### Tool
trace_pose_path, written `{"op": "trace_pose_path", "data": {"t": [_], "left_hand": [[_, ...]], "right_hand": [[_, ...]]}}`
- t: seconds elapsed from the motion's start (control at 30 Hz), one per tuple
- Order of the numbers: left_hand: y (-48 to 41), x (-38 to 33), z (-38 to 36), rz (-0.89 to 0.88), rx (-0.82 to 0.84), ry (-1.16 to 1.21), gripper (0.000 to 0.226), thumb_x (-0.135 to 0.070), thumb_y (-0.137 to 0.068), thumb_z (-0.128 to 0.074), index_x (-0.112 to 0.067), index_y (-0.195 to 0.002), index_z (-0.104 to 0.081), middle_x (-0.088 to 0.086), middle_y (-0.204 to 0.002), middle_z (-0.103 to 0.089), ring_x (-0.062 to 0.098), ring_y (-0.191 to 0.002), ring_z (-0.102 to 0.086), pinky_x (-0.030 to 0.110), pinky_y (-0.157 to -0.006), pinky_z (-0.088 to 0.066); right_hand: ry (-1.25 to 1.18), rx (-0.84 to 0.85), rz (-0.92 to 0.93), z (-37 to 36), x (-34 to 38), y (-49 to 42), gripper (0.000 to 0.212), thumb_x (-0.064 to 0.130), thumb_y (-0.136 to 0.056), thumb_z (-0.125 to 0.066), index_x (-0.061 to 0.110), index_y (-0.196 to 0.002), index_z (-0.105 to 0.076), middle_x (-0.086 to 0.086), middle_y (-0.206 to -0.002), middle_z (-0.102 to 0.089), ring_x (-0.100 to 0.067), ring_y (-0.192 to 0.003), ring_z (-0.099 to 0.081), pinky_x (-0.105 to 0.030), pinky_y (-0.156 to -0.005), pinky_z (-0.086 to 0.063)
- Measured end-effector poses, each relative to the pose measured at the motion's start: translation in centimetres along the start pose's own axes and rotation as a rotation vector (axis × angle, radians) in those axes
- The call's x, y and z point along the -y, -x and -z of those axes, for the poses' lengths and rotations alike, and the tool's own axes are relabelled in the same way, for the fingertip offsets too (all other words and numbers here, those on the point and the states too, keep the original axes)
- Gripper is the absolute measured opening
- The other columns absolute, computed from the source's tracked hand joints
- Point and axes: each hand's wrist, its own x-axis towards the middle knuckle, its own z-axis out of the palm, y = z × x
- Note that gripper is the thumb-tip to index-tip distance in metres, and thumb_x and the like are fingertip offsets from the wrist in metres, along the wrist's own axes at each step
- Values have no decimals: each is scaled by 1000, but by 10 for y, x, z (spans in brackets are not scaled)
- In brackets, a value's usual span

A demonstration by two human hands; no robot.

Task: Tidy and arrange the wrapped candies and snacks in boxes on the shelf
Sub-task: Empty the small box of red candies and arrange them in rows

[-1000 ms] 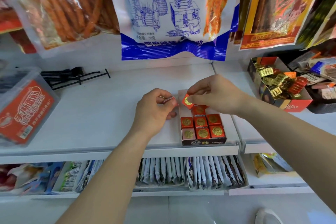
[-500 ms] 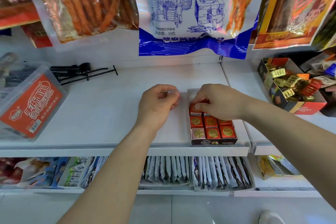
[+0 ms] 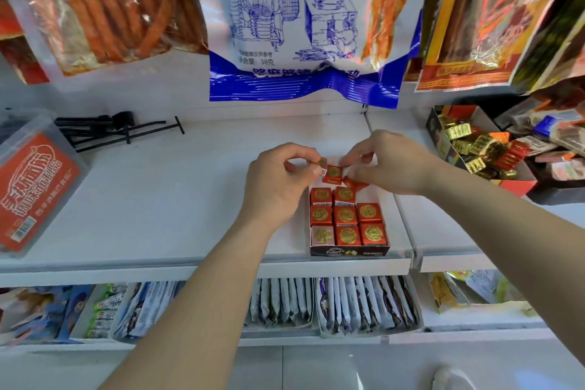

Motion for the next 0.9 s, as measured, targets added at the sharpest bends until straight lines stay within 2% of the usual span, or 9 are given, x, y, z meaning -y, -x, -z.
{"op": "trace_pose_path", "data": {"t": [0.13,0.3,0.4,0.5,0.57,0.67,0.7,0.8,0.9], "left_hand": [[-5,3,-9,-4,48,-137,12,-31,-88,-72,-34,-100,-72,-18,-119,-67,10,-101,-60,37,-87,-56],[-9,4,-12,-100,22,-381,19,-46,-89,-66,-35,-102,-73,-17,-120,-66,13,-110,-55,36,-88,-49],[-10,-2,-16,-156,-24,-487,21,-46,-91,-62,-31,-100,-74,-14,-115,-64,11,-109,-52,28,-81,-41],[-14,-14,-19,-204,-66,-477,12,-38,-93,-62,-32,-98,-71,-14,-109,-64,9,-102,-52,25,-78,-42],[-21,-20,-18,-236,-2,-558,12,-34,-95,-61,-34,-101,-71,-15,-108,-65,8,-101,-53,26,-78,-43],[-31,-26,-15,-242,155,-676,15,-35,-94,-62,-34,-105,-73,-12,-107,-69,10,-98,-58,31,-80,-49],[-33,-29,-14,-239,193,-701,16,-36,-94,-62,-33,-105,-73,-11,-107,-69,11,-98,-58,32,-81,-50],[-36,-36,-15,-205,264,-717,19,-39,-93,-63,-31,-108,-72,-10,-107,-68,11,-95,-58,32,-80,-50],[-38,-39,-19,-198,313,-808,23,-44,-90,-66,-34,-110,-70,-11,-106,-67,10,-92,-58,29,-75,-47]], "right_hand": [[144,25,-14,7,1,0,27,45,-87,-67,38,-114,-70,6,-107,-51,-15,-105,-51,-32,-83,-46],[154,112,2,7,-9,1,30,58,-83,-66,45,-110,-68,4,-113,-55,-18,-114,-45,-38,-89,-44],[105,74,10,5,-12,4,21,58,-79,-70,45,-96,-67,4,-108,-57,-20,-112,-45,-39,-87,-44],[72,27,-13,4,-13,7,23,53,-77,-76,40,-88,-60,2,-109,-54,-20,-112,-44,-36,-86,-41],[19,-25,-44,1,-14,10,28,49,-77,-78,36,-90,-58,2,-109,-49,-17,-102,-46,-33,-85,-43],[-146,-113,-60,-5,-19,15,28,41,-80,-79,28,-92,-57,6,-97,-45,-7,-78,-50,-19,-64,-38],[-194,-128,-65,-6,-19,16,26,39,-81,-79,26,-92,-59,7,-95,-47,-7,-76,-50,-18,-60,-36],[-309,-128,-96,-6,-22,18,25,38,-82,-77,21,-94,-63,4,-94,-60,-12,-80,-57,-21,-59,-42],[-336,-130,-91,-7,-22,21,24,37,-85,-75,20,-95,-62,5,-90,-60,-8,-76,-54,-21,-57,-39]]}}
